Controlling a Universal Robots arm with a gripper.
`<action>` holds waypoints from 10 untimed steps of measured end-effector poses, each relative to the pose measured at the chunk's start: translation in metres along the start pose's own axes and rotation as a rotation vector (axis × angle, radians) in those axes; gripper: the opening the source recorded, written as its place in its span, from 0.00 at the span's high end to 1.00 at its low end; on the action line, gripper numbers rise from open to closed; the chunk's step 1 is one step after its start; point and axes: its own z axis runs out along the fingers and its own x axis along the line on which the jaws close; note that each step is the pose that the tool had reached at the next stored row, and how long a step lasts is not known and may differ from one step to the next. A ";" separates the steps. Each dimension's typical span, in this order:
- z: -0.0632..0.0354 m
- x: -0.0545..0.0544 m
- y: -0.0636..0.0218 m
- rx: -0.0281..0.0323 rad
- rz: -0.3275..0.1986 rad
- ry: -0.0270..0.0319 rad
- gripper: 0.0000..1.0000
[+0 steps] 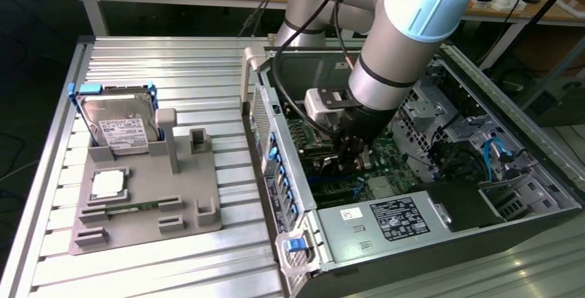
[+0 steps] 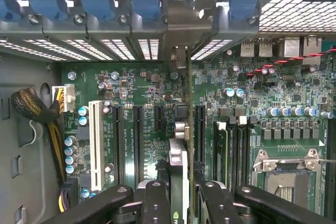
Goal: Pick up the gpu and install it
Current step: 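Insert the gpu into the slot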
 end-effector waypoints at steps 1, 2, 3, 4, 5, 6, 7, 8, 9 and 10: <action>0.0006 0.000 0.0001 -0.0001 0.000 0.0006 0.73; 0.0014 0.000 0.0002 -0.0002 0.000 0.0010 0.73; 0.0026 0.000 0.0002 0.0001 0.000 0.0008 0.73; 0.0041 0.000 0.0003 0.0002 0.000 0.0009 0.73; 0.0053 0.000 0.0005 0.0001 0.000 0.0011 0.73; 0.0061 0.000 0.0006 -0.0002 0.000 0.0016 0.73; 0.0067 0.000 0.0007 -0.0003 0.000 0.0017 0.73; 0.0074 0.000 0.0008 -0.0002 0.000 0.0016 0.73; 0.0082 0.000 0.0008 -0.0001 0.000 0.0013 0.73; 0.0090 0.000 0.0008 0.0001 0.000 0.0011 0.73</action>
